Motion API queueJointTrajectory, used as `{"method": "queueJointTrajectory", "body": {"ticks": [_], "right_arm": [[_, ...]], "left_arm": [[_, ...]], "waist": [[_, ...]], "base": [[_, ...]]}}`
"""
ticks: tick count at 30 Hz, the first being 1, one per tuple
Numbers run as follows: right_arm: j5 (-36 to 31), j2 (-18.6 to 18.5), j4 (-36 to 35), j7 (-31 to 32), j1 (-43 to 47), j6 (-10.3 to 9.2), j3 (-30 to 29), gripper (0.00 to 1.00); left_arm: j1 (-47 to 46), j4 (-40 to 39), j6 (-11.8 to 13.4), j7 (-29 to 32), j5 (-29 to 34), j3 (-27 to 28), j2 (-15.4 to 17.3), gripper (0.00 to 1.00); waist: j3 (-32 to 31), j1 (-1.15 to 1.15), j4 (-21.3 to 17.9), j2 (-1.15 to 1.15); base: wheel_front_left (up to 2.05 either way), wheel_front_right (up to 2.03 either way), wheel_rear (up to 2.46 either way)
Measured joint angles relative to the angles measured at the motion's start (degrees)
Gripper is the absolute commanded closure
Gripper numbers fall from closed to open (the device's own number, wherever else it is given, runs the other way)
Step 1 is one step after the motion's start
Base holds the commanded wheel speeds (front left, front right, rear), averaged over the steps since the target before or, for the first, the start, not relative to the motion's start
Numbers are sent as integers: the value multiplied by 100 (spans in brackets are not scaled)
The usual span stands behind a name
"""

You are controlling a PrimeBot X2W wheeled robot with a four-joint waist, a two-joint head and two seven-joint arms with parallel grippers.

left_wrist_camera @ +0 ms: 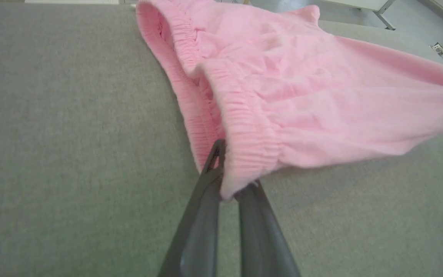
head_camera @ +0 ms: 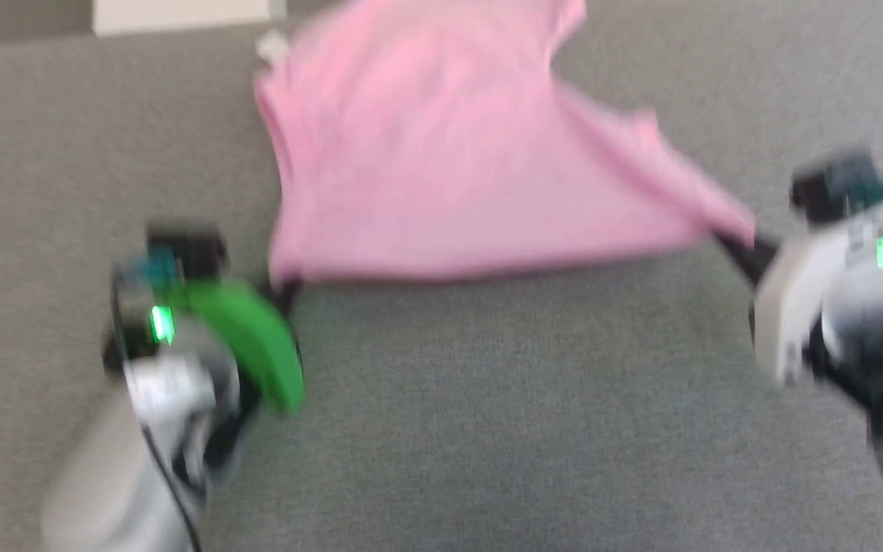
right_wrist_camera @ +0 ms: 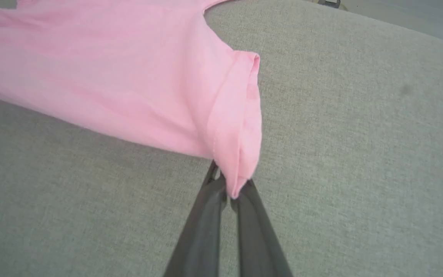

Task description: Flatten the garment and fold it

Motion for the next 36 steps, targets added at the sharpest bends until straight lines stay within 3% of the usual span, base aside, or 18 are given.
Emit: {"method": "queueJointTrajectory", "body": {"ticks": [5,10,18,22,26,36], "right_arm": [[-100,181,-769,379,1768,0,-583,100],[-336,543,-1603,875,3185,0,-1094,100],[-806,892,-2402,1411,4288,0,-1668,100],[-976,893,-2543,1158,4049,0,-1824,100],[-1060,676,-2372,850,3121,0,-1645,100],[-1003,89,-662,449,335,0,-907,100]], "left_arm": [[1542,-654,281,66,-205,-225,118,100],[2444,-1241,488,178,-208,-481,313,100],[3073,-1962,757,452,-205,-708,447,100],[3060,-2130,794,216,-171,-659,343,100],[2716,-2025,778,20,-92,-642,112,100],[1177,-1157,539,-198,104,-678,-665,100]], "waist": [[-636,0,66,0],[-1185,0,161,0],[-1521,-1,383,0],[-1437,-1,446,0],[-1304,0,536,0],[-770,0,958,0]], "base": [[0,0,0],[0,0,0],[0,0,0],[0,0,0],[0,0,0],[0,0,0]]}}
